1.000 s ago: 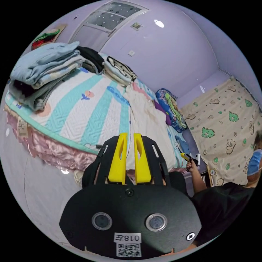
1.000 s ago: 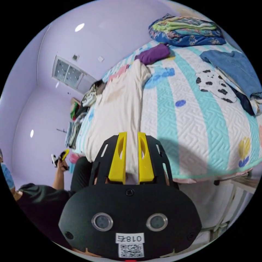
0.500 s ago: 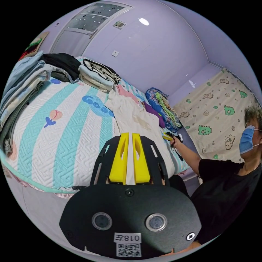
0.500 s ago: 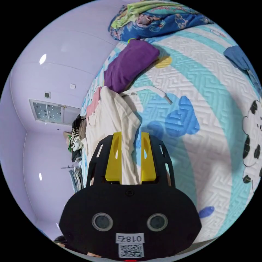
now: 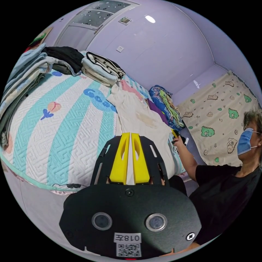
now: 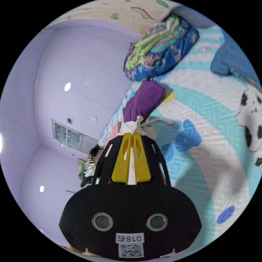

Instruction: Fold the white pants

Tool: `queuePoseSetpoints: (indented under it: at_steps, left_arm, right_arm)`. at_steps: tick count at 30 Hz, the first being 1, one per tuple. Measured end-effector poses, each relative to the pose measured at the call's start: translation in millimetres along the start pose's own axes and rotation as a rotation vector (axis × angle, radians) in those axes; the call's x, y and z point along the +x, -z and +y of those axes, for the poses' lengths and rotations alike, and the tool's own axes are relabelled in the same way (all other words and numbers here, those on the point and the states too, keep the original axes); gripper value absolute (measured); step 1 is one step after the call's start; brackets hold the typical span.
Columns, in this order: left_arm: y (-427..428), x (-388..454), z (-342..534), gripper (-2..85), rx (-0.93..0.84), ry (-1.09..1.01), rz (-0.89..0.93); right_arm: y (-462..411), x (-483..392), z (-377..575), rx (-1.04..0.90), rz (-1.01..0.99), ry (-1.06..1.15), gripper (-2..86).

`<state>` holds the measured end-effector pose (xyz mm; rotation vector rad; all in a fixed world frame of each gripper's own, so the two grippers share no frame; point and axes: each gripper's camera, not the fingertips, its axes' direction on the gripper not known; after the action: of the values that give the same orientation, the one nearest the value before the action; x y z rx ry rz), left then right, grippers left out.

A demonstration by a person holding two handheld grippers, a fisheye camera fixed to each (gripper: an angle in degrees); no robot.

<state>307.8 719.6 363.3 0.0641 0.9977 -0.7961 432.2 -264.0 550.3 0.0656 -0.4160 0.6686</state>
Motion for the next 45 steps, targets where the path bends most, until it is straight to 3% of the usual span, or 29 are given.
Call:
queuePoseSetpoints:
  at_steps: [3, 5, 8, 16, 21, 25, 31, 36, 40, 45]
  left_arm:
    - [-18.3, 4.7, -6.2, -0.9, -0.016, 0.029, 0.035]
    - [-30.0, 10.3, -10.5, -0.9, -0.026, 0.037, 0.050]
    - [-45.0, 21.8, -21.5, -0.9, -0.028, 0.033, 0.046]
    - [-78.1, 37.9, -46.8, -0.9, 0.017, 0.079, 0.084]
    - [-98.5, 58.0, -47.1, -0.7, 0.023, 0.120, 0.098]
    - [-113.6, 97.8, -64.4, -0.1, 0.023, 0.063, 0.105]
    - [-218.8, 246.2, -139.7, 4.9, -0.105, -0.234, 0.241]
    - [-406.1, 454.7, -192.6, 7.7, -0.327, -0.556, 0.373]
    - [-537.9, 597.5, -193.4, 9.3, -0.455, -0.759, 0.329]
    - [-690.8, 755.9, -177.8, 11.3, -0.526, -0.987, 0.103]
  right_arm:
    - [3.7, 13.9, 9.3, -0.056, 0.139, -0.025, 1.8]
    - [-5.4, 45.4, 9.3, -0.171, 0.050, -0.162, 2.6]
    - [1.6, 83.5, 15.1, -0.146, -0.106, -0.315, 3.9]
    - [-14.3, 92.9, 19.3, -0.177, -0.183, -0.346, 6.8]
    - [-24.6, 75.5, 33.4, -0.153, -0.031, -0.337, 2.5]
    - [-19.3, 62.4, 46.6, -0.238, -0.060, -0.213, 5.5]
    - [67.7, 30.1, 110.7, -0.451, -0.029, 0.200, 8.5]
    - [112.3, 28.2, 213.1, -0.708, 0.122, 0.339, 9.5]
    - [114.1, 45.1, 286.6, -0.822, 0.195, 0.331, 10.3]
    - [89.0, 65.8, 331.7, -0.864, 0.215, 0.344, 10.5]
